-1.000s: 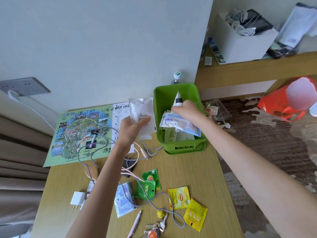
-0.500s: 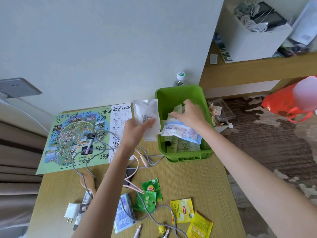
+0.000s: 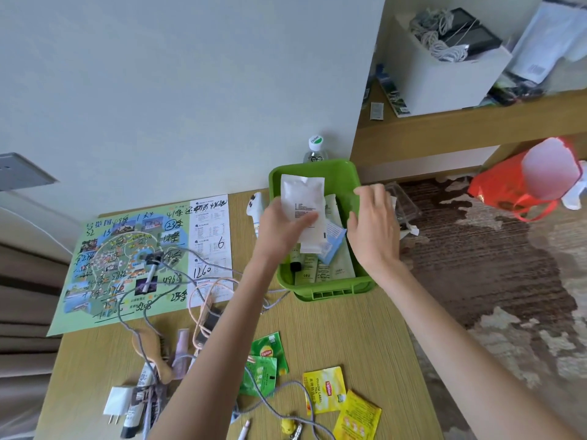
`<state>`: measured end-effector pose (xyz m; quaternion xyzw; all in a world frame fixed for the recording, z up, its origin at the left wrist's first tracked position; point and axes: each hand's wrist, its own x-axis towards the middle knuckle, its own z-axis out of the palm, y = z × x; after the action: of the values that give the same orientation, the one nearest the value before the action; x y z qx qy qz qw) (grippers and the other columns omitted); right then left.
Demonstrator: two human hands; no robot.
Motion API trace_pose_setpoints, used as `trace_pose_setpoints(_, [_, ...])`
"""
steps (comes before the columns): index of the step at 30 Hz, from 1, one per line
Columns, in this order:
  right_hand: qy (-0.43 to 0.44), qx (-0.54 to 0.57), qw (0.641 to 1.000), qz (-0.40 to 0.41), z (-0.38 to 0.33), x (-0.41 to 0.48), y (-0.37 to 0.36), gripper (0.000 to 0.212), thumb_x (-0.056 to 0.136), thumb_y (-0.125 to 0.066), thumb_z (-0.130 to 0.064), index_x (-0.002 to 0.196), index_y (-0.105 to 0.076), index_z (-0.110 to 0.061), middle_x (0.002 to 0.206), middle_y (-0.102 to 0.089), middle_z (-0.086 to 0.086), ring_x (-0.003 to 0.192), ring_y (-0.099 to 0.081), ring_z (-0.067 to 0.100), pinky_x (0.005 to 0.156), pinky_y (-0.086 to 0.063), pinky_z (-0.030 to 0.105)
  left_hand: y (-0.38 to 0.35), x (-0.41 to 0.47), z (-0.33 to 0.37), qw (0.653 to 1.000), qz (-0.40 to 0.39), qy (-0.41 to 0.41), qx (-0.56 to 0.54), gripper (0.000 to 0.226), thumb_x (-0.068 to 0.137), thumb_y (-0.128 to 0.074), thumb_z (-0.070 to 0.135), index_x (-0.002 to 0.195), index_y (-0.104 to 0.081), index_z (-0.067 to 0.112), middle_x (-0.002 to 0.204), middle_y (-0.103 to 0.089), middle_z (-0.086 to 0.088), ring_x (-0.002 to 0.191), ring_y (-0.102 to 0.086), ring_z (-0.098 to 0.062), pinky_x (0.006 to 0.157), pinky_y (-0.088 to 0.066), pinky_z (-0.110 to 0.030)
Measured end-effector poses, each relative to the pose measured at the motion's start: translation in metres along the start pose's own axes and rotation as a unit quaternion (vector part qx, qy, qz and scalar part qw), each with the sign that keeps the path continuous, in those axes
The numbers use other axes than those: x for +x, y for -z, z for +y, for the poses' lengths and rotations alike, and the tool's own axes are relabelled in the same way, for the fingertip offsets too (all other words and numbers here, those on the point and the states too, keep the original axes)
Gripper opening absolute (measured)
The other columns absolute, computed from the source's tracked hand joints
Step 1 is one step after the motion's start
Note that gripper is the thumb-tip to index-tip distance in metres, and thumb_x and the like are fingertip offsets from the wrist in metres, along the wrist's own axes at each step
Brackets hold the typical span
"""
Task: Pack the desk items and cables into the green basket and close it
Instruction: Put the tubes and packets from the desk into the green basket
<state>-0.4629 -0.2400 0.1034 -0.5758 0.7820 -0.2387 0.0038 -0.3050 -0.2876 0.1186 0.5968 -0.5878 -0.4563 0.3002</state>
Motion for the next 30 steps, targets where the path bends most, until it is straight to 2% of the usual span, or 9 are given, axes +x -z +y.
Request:
trace_pose_setpoints(3, [-0.013, 0.032, 0.999, -0.041, 0.02, -0.021, -0.004, 0.047, 0.09, -0.061, -0.006, 0.135, -0.045, -0.006, 0.128, -0.049, 0.008, 0.114, -0.053, 0.023, 0.085, -0.047, 0.027, -0.024, 0.003, 0.005, 1.0, -0.012, 0.004, -0.018, 0.042, 0.077, -0.08, 0.029, 0.105, -0.055, 0.012, 0.095, -0.067, 0.002, 0.084, -0.065, -0.014, 0.067, -0.054, -0.024])
trace_pose_setpoints(6, [-0.019, 0.084, 0.994, -0.06, 0.03, -0.033, -0.01, 0.057, 0.092, -0.056, 0.0, 0.145, -0.037, -0.01, 0.137, -0.048, 0.007, 0.105, -0.061, 0.021, 0.075, -0.051, 0.025, -0.045, 0.007, 0.0, 1.0, -0.012, 0.013, -0.013, 0.042, 0.078, -0.079, 0.028, 0.104, -0.048, 0.015, 0.093, -0.062, 0.006, 0.076, -0.06, -0.004, 0.05, -0.046, -0.009])
trace_pose_setpoints(7, [-0.022, 0.094, 0.994, -0.056, 0.031, -0.033, -0.012, 0.058, 0.092, -0.055, 0.001, 0.146, -0.036, -0.01, 0.137, -0.049, 0.007, 0.105, -0.062, 0.021, 0.075, -0.051, 0.025, -0.052, 0.007, -0.004, 1.0, -0.017, 0.026, 0.0, 0.043, 0.079, -0.078, 0.027, 0.106, -0.046, 0.013, 0.098, -0.062, 0.001, 0.078, -0.061, -0.008, 0.052, -0.048, -0.011])
trace_pose_setpoints(9, [-0.027, 0.105, 0.993, -0.049, 0.031, -0.033, -0.014, 0.058, 0.092, -0.055, 0.002, 0.146, -0.036, -0.01, 0.136, -0.05, 0.007, 0.108, -0.06, 0.022, 0.078, -0.05, 0.025, -0.061, 0.008, -0.013, 0.995, -0.051, 0.062, 0.063, 0.05, 0.083, -0.075, 0.026, 0.117, -0.043, 0.008, 0.114, -0.062, -0.01, 0.093, -0.064, -0.023, 0.072, -0.057, -0.032])
trace_pose_setpoints(12, [-0.026, 0.11, 0.993, -0.045, 0.032, -0.034, -0.016, 0.058, 0.092, -0.055, 0.002, 0.146, -0.037, -0.009, 0.134, -0.05, 0.006, 0.111, -0.058, 0.022, 0.08, -0.048, 0.024, -0.066, 0.006, -0.027, 0.97, -0.107, 0.083, 0.205, 0.065, 0.088, -0.069, 0.029, 0.135, -0.034, 0.001, 0.122, -0.059, -0.016, 0.109, -0.059, -0.034, 0.087, -0.052, -0.047])
trace_pose_setpoints(16, [-0.017, 0.098, 0.994, -0.042, 0.035, -0.034, -0.017, 0.057, 0.092, -0.055, 0.0, 0.145, -0.037, -0.009, 0.133, -0.051, 0.006, 0.106, -0.06, 0.021, 0.069, -0.047, 0.022, -0.055, 0.003, -0.029, 0.955, -0.069, -0.008, 0.289, 0.049, 0.09, -0.062, 0.026, 0.131, -0.042, 0.009, 0.123, -0.058, -0.01, 0.105, -0.059, -0.028, 0.08, -0.053, -0.044])
trace_pose_setpoints(22, [0.0, 0.065, 0.996, -0.059, 0.037, -0.038, -0.014, 0.056, 0.094, -0.053, -0.009, 0.147, -0.034, -0.009, 0.135, -0.05, 0.007, 0.103, -0.061, 0.021, 0.064, -0.043, 0.021, -0.024, -0.03, -0.026, 0.953, -0.024, -0.151, 0.263, 0.026, 0.093, -0.059, 0.024, 0.118, -0.056, 0.017, 0.114, -0.062, 0.001, 0.093, -0.064, -0.014, 0.072, -0.056, -0.037])
trace_pose_setpoints(27, [0.028, 0.081, 0.995, -0.044, 0.036, -0.079, 0.006, 0.046, 0.096, -0.052, -0.014, 0.14, -0.043, -0.005, 0.132, -0.052, 0.009, 0.107, -0.06, 0.021, 0.078, -0.054, 0.027, -0.004, -0.084, -0.037, 0.951, -0.014, -0.246, 0.189, 0.013, 0.095, -0.058, 0.019, 0.106, -0.062, 0.016, 0.101, -0.064, 0.006, 0.084, -0.062, -0.006, 0.066, -0.056, -0.037])
trace_pose_setpoints(30, [0.037, 0.104, 0.994, 0.0, 0.04, -0.117, 0.018, 0.038, 0.097, -0.051, -0.015, 0.134, -0.047, -0.005, 0.131, -0.052, 0.008, 0.113, -0.057, 0.02, 0.085, -0.053, 0.028, 0.0, -0.117, -0.055, 0.949, -0.002, -0.266, 0.17, 0.007, 0.094, -0.059, 0.019, 0.1, -0.064, 0.017, 0.094, -0.066, 0.01, 0.079, -0.062, -0.006, 0.063, -0.055, -0.036])
